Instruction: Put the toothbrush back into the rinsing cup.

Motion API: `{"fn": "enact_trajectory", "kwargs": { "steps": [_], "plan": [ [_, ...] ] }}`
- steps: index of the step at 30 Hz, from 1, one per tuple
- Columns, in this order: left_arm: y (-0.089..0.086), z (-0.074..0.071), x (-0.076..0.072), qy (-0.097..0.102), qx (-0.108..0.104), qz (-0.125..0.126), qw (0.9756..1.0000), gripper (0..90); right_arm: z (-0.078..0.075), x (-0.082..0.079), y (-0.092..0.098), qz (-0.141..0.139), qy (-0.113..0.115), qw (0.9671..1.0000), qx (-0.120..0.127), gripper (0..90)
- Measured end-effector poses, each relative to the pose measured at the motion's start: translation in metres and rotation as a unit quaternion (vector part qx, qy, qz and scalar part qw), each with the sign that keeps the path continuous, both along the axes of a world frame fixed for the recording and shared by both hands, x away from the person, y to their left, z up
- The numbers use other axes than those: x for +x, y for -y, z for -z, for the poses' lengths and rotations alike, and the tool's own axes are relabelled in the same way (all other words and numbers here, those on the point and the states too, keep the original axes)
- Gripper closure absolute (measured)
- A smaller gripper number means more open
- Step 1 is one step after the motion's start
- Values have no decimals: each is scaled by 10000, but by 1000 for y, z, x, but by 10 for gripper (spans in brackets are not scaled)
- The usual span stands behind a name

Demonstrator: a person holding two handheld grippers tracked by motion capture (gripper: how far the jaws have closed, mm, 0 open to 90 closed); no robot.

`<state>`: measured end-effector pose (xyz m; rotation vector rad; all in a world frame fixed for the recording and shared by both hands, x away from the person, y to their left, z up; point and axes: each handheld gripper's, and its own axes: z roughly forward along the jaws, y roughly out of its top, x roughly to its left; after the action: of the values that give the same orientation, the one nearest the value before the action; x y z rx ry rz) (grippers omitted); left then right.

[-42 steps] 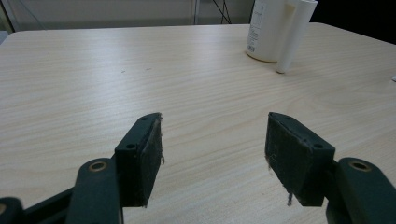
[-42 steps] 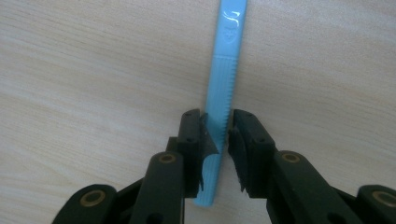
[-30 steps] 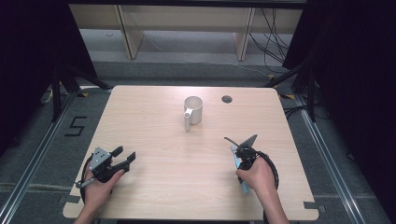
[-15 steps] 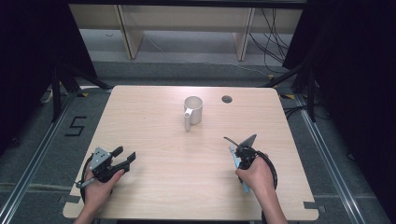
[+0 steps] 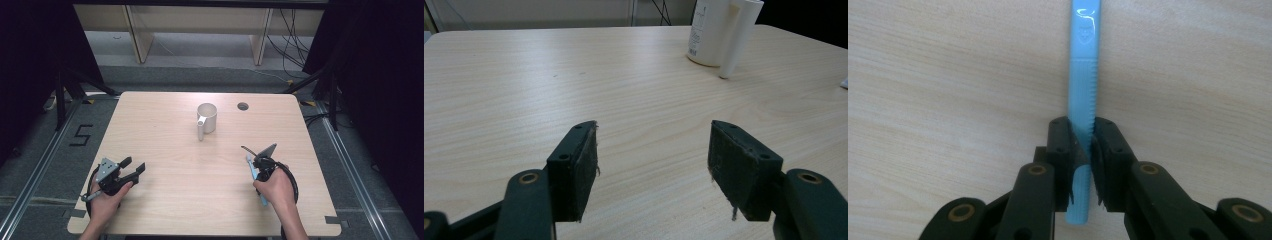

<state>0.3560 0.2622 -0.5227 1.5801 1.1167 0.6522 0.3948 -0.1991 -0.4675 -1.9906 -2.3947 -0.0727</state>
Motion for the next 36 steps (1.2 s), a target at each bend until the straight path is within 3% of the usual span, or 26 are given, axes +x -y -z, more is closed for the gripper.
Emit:
{"fn": "enact_trajectory", "kwargs": {
  "steps": [2, 7, 11, 12, 13, 16, 19, 20, 22, 24, 25, 26, 28, 29, 32, 34, 35, 36],
  "plan": [
    [0, 0, 0, 1, 3, 2, 10000, 365, -3, -1, 1, 34, 122, 9999, 23, 794],
    [0, 0, 0, 3, 4, 0, 10000, 365, -8, -1, 3, 36, 167, 9998, 104, 794],
    [0, 0, 0, 5, 2, -2, 10000, 365, -12, -2, 6, 4, 128, 9993, 344, 795],
    [0, 0, 0, -1, 3, -1, 10000, 365, -11, -2, 5, 71, 265, 9992, 285, 795],
    [0, 0, 0, -1, 3, -1, 10000, 365, -12, -2, 5, 137, 239, 9992, 275, 795],
    [0, 0, 0, 0, 4, 0, 10000, 365, -13, -3, 6, 58, 394, 9986, 346, 795],
    [0, 0, 0, -1, 3, 0, 10000, 365, -15, -3, 5, 129, 377, 9988, 300, 795],
    [0, 0, 0, 0, 3, 2, 10000, 365, -16, -4, 3, 244, 512, 9982, 191, 795],
    [0, 0, 0, 1, 0, 2, 10000, 365, -17, -5, 3, 139, 586, 9979, 229, 795],
    [0, 0, 0, 2, -2, -1, 10000, 365, -19, -5, 4, 147, 613, 9975, 310, 795],
    [0, 0, 0, 2, -1, -1, 10000, 365, -19, -5, 5, 108, 607, 9970, 462, 795],
    [0, 0, 0, 2, -1, -2, 10000, 364, -21, -5, 4, 163, 773, 9966, 250, 795],
    [0, 0, 0, 1, 2, -3, 10000, 364, -21, -6, 5, 182, 827, 9960, 272, 795],
    [0, 0, 0, 1, 3, -5, 10000, 365, -22, -6, 6, 82, 966, 9949, 293, 795],
    [0, 0, 0, -4, 4, -5, 10000, 365, -22, -7, 5, 234, 982, 9944, 300, 795],
    [0, 0, 0, 7, -8, 0, 10000, 365, -23, -7, 7, 113, 1060, 9937, 357, 795],
    [0, 0, 0, -8, 6, -6, 10000, 365, -23, -7, 6, 227, 1047, 9937, 338, 795],
    [0, 0, 0, -6, 4, -5, 10000, 365, -23, -7, 8, 57, 1214, 9920, 342, 795]
  ]
}}
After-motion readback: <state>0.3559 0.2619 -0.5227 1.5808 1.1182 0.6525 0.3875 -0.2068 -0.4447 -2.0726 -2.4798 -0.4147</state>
